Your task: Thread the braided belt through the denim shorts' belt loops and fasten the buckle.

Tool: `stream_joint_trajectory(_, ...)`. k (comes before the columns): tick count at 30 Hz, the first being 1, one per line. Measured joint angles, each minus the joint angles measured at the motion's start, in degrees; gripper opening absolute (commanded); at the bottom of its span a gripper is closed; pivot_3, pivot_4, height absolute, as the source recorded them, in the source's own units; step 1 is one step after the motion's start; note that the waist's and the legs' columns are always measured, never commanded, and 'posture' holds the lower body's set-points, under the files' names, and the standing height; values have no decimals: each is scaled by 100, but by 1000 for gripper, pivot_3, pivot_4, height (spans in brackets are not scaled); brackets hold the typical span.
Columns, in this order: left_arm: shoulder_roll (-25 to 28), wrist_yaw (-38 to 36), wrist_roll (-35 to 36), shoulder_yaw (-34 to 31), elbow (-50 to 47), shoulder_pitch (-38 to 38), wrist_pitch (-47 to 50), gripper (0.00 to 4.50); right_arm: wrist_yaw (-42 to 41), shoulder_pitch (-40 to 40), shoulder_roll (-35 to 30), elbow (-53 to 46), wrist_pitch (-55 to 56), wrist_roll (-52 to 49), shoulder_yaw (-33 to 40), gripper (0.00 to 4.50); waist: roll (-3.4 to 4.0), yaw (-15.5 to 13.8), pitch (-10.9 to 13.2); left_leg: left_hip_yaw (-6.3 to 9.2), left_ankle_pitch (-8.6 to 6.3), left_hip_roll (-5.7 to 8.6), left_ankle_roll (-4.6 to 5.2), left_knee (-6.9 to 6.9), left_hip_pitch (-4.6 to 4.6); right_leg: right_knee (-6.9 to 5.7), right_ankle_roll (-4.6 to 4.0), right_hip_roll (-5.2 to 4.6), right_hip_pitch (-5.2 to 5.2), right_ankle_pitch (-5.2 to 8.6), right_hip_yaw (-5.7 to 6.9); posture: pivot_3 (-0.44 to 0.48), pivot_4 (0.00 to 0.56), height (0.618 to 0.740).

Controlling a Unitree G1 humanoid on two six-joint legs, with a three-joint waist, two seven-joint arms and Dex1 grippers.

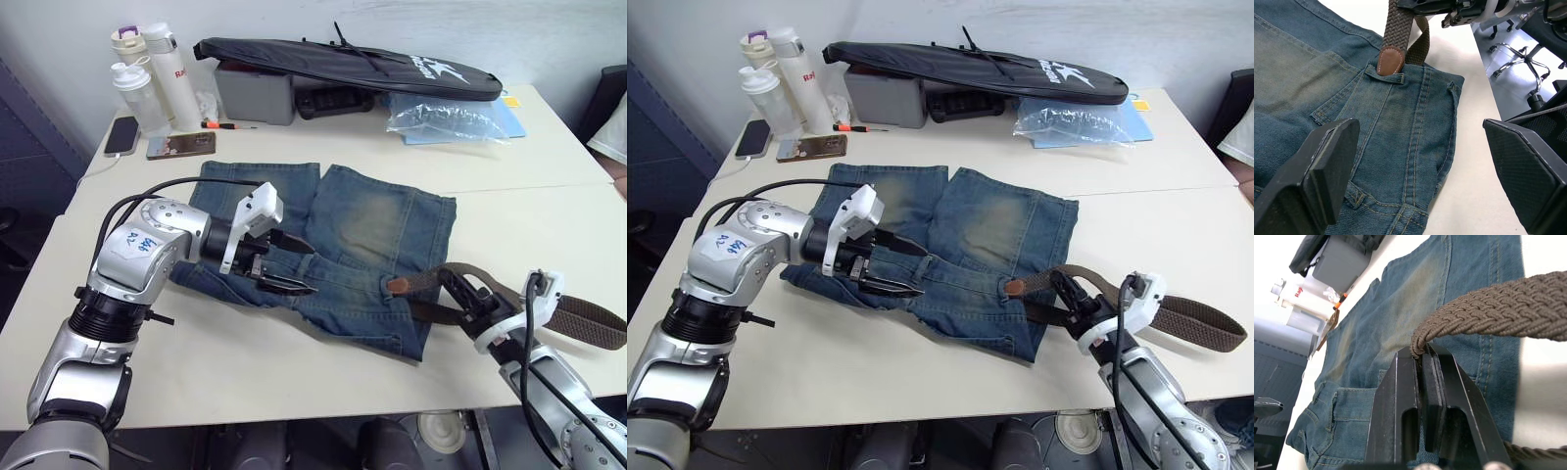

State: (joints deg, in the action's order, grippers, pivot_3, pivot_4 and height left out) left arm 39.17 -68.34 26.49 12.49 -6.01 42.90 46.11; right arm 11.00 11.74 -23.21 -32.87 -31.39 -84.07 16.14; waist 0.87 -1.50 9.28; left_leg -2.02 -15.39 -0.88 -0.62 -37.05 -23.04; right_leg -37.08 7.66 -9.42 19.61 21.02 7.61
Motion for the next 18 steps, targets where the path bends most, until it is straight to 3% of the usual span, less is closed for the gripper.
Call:
stream_joint_trajectory(7, -11, 36, 4, 17, -17, -67, 11, 4455, 131, -168, 34, 176, -19, 474, -93, 0, -1, 10, -2, 0, 0, 0, 0, 2, 0, -1, 0, 0, 5, 0, -7, 0, 150, 658)
stream_joint_trajectory(13, -10, 54, 5, 17, -28, -105, 14, 4455, 203, -76, -508, 165, -178, 378, 433, 0, -2, -8, -2, -3, -1, 0, 1, -4, 0, 6, 1, -2, 2, -1, -5, 0, 150, 658)
stream_joint_trajectory(18, -19, 54, 5, 23, -29, -105, 2, 4455, 507, -300, -547, -79, -302, 150, 284, 0, -1, 5, -3, -2, -1, -2, 0, 2, 1, 6, 1, 0, 5, 0, -7, 0, 150, 658)
